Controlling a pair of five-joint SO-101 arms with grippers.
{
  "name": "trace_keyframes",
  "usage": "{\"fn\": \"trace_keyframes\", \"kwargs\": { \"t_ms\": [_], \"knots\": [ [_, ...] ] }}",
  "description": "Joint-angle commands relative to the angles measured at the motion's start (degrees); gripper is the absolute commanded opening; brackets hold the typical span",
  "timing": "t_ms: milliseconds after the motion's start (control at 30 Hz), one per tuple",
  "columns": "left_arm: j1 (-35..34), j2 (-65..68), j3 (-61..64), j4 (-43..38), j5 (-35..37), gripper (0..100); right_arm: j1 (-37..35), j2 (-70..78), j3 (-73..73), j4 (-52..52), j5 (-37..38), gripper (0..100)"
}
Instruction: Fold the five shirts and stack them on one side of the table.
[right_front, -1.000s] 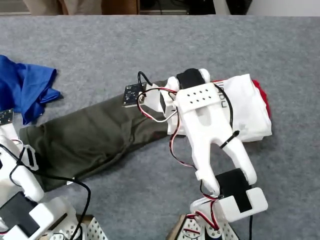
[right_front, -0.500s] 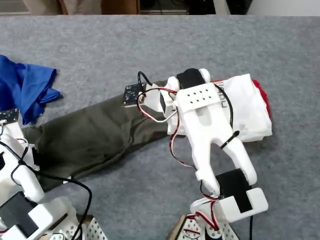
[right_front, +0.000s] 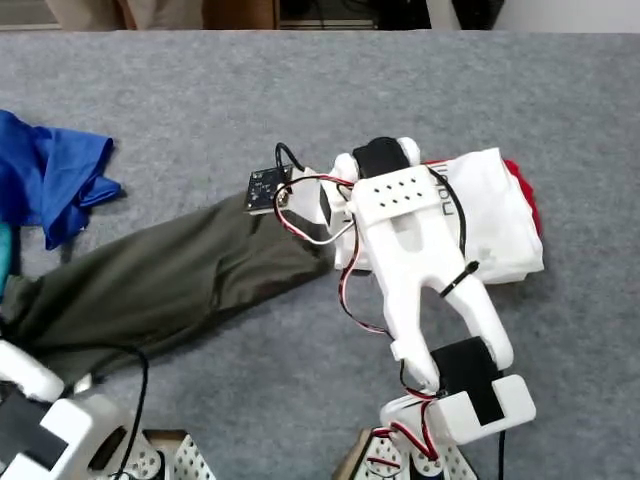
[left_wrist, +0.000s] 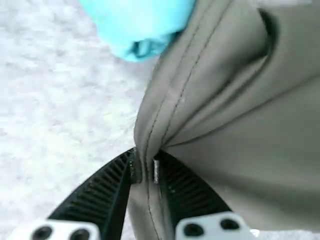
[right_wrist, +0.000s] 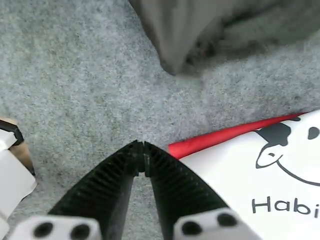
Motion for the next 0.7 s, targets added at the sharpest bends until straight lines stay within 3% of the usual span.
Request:
{"fn": "trace_keyframes", "kwargs": {
  "t_ms": [0,267,433,667],
  "knots": [
    [-2.1,-0.4,-7.5,4.5,-1.3,2,-2.3,-3.4,-3.7,-0.7,-2.3,0.3],
    [2.9,-0.6,-17.3,20.7,-1.2,2,-4.2,-3.1,-7.6,-2.5,-6.6,0.3],
    [13.3,-0.5,-23.2,32.5,-0.4,2,-2.2,-3.1,-8.0,-10.6,-18.3,0.4],
    [31.9,-0.8,-30.3,38.2,11.4,2,4.3,-2.9,-6.6,-23.3,-32.0,0.5]
  ]
}}
